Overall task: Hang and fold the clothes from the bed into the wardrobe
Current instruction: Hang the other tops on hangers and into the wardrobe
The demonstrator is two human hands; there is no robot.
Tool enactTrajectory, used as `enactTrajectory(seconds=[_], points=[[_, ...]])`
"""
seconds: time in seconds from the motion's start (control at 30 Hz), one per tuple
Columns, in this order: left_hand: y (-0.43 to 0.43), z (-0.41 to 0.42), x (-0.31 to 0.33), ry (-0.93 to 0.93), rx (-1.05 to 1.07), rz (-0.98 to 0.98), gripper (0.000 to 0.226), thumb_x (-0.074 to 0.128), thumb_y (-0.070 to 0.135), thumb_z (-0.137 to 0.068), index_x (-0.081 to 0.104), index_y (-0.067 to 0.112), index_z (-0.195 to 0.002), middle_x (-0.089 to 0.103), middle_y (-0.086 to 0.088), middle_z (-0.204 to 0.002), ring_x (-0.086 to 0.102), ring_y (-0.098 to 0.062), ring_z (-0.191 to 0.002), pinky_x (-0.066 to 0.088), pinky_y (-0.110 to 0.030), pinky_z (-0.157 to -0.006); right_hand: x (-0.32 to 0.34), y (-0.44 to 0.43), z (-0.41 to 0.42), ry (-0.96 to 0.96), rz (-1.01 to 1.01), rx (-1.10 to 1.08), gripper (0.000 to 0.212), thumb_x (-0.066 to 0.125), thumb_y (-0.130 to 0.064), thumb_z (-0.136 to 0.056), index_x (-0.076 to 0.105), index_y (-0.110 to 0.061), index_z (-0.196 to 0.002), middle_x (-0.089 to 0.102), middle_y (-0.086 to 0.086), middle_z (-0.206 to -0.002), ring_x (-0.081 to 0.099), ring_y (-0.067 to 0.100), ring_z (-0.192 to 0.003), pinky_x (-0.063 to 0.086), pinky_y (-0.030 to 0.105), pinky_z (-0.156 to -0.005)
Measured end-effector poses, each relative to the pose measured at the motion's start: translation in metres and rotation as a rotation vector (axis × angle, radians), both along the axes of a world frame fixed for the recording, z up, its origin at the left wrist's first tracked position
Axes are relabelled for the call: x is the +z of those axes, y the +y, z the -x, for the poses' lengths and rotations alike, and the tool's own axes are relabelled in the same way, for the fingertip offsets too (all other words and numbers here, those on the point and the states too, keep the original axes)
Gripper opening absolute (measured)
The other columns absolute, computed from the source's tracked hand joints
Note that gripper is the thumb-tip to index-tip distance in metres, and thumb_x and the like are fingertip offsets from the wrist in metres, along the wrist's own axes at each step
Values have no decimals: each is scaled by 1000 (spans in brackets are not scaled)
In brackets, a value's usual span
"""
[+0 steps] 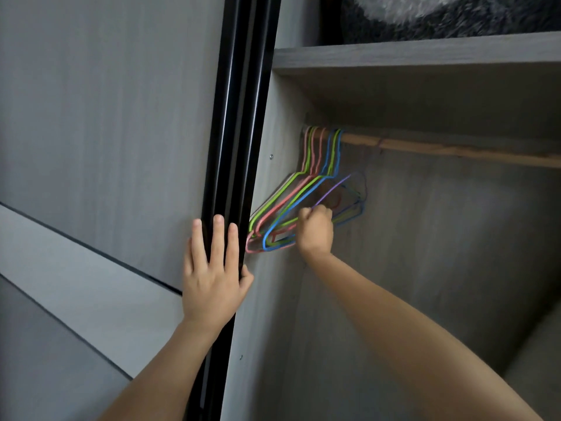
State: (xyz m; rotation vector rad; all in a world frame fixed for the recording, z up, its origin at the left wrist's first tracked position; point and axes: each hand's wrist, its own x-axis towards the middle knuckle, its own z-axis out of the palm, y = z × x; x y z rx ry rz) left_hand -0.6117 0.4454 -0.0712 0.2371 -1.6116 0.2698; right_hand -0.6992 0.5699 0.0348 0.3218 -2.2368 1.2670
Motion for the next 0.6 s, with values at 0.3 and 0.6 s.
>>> enactTrajectory(seconds=[0.3,0.6], points=[[-2,2,-3,22,-78,20,61,44,18,-80,38,1,-138,31,-20,-146,30,-48,-130,42,-53,-94,50,31,-30,38,-4,-143,33,34,-15,-97,46,9,-116,49,26,-128,46,38,-118,34,36,-92],[-7,-2,-1,16,-289,31,58,52,17,-81,41,5,-137,32,-21,-145,24,-46,-134,22,-56,-106,16,112,-77,63,34,-270,25,34,-23,-89,50,-4,-89,61,20,-90,60,37,-87,47,41,-77]])
